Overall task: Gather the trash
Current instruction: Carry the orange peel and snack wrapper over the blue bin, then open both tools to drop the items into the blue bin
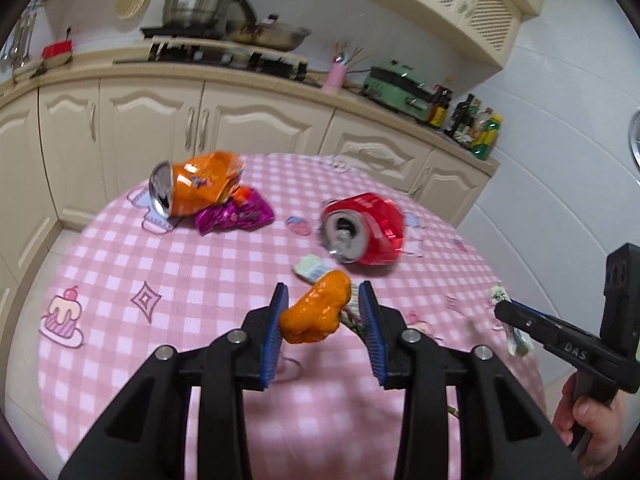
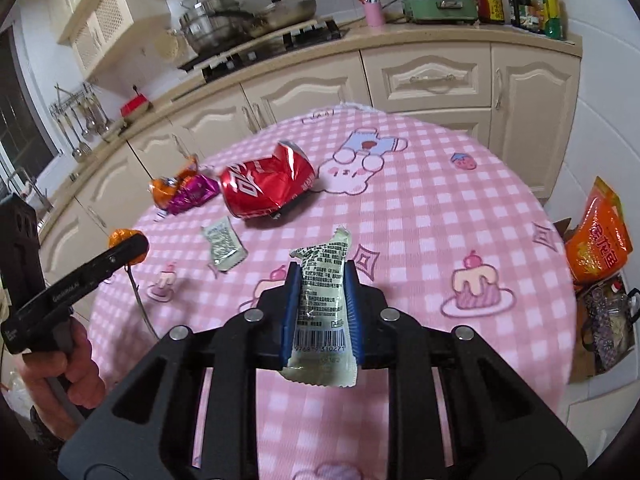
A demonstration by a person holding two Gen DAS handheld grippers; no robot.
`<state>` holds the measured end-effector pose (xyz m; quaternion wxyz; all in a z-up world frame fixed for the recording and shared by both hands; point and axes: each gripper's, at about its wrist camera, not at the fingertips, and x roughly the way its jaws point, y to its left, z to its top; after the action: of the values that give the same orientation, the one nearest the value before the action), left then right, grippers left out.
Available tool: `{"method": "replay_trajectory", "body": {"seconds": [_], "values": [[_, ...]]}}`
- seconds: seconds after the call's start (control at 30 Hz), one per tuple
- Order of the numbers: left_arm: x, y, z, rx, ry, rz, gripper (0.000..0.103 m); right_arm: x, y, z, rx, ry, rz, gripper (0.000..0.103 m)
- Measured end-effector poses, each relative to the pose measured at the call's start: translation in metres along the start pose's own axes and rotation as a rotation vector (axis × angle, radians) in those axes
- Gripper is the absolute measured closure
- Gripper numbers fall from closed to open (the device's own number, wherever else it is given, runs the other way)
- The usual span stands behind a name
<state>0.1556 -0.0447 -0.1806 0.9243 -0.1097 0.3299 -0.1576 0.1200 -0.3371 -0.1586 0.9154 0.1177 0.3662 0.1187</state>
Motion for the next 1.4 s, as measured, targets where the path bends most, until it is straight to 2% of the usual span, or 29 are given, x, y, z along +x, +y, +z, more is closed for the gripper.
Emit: {"method": "replay_trajectory", "body": {"seconds": [0.33,0.57,0.8,0.93,1.07,1.2,1.4], "values": [[-0.043,-0.076,0.0,0.155,-0.065,-0.087,0.068,-0.072,-0.023,0.001,0.044,-0.123,0.021,0.081],[-0.053,-0.135,-0.006,0.245,-0.076,-0.158,0.068,-0.127,-0.062,-0.008,0.099,-0.211,-0.023,0.081],[-0.051,-0.215,-0.022,0.371,-0.049,-0.278,0.068,-0.179,-0.114,-0.029,0.184,-0.281,-0.092,0.081],[-0.026,-0.276,-0.048,0.466,0.024,-0.353,0.068,-0.201,-0.162,-0.053,0.283,-0.292,-0.155,0.081],[0.001,-0.331,-0.083,0.56,0.107,-0.401,0.068,-0.21,-0.216,-0.086,0.398,-0.266,-0.219,0.081],[0.033,-0.375,-0.122,0.639,0.192,-0.409,0.068,-0.204,-0.259,-0.115,0.494,-0.232,-0.248,0.081],[0.095,-0.414,-0.177,0.745,0.305,-0.359,0.068,-0.18,-0.31,-0.152,0.612,-0.17,-0.243,0.081]]}}
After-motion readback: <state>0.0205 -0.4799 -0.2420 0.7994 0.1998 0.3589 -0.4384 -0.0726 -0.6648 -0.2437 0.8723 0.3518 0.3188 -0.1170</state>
